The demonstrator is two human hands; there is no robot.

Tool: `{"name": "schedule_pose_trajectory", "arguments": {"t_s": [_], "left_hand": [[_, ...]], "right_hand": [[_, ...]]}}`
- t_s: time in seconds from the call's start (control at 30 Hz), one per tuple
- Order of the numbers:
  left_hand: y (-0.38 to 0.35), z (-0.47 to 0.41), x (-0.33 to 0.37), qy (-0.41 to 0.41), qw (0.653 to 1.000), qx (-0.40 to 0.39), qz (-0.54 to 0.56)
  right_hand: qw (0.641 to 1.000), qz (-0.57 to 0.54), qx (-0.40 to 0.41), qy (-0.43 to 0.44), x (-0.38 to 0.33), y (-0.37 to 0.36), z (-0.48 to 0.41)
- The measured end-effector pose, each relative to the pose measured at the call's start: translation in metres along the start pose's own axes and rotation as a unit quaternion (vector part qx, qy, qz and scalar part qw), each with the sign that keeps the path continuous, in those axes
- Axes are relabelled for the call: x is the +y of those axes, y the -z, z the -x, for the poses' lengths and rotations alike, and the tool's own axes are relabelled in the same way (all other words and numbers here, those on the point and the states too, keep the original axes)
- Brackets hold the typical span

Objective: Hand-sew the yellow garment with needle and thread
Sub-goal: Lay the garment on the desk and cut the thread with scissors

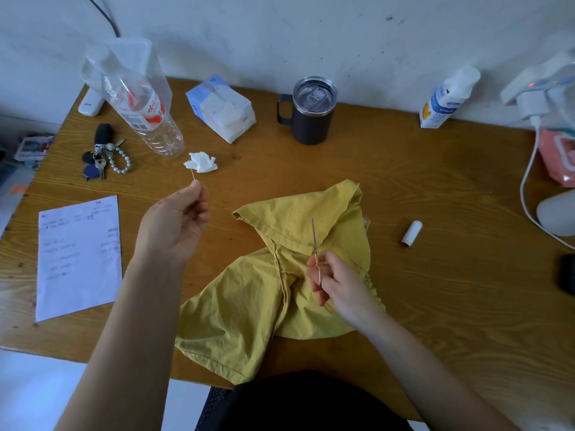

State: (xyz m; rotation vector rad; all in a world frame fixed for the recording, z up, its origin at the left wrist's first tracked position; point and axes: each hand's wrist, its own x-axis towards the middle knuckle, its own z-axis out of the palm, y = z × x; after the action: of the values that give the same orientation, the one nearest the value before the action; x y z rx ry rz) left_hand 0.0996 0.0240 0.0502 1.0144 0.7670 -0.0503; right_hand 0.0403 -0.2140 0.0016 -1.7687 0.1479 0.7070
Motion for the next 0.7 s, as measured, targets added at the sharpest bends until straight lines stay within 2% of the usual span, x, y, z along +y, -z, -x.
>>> {"name": "schedule_pose_trajectory", "arguments": {"t_s": [0.13,0.33,0.53,0.7], "left_hand": [[-0.003,0.003,-0.006,0.004,1.0,-0.012,-0.011],[-0.01,0.008,-0.021,0.015,0.999,-0.028,-0.021],[-0.017,0.011,-0.031,0.028,0.998,-0.046,-0.032],[-0.023,0.014,-0.033,0.034,0.998,-0.046,-0.038]], "right_hand": [[0.999,-0.046,0.027,-0.003,0.003,0.017,0.009],[0.985,0.033,0.168,0.005,0.027,0.058,0.027],[0.936,0.088,0.331,-0.085,0.071,0.113,0.024],[0.898,0.092,0.396,-0.167,0.097,0.143,0.003]]}}
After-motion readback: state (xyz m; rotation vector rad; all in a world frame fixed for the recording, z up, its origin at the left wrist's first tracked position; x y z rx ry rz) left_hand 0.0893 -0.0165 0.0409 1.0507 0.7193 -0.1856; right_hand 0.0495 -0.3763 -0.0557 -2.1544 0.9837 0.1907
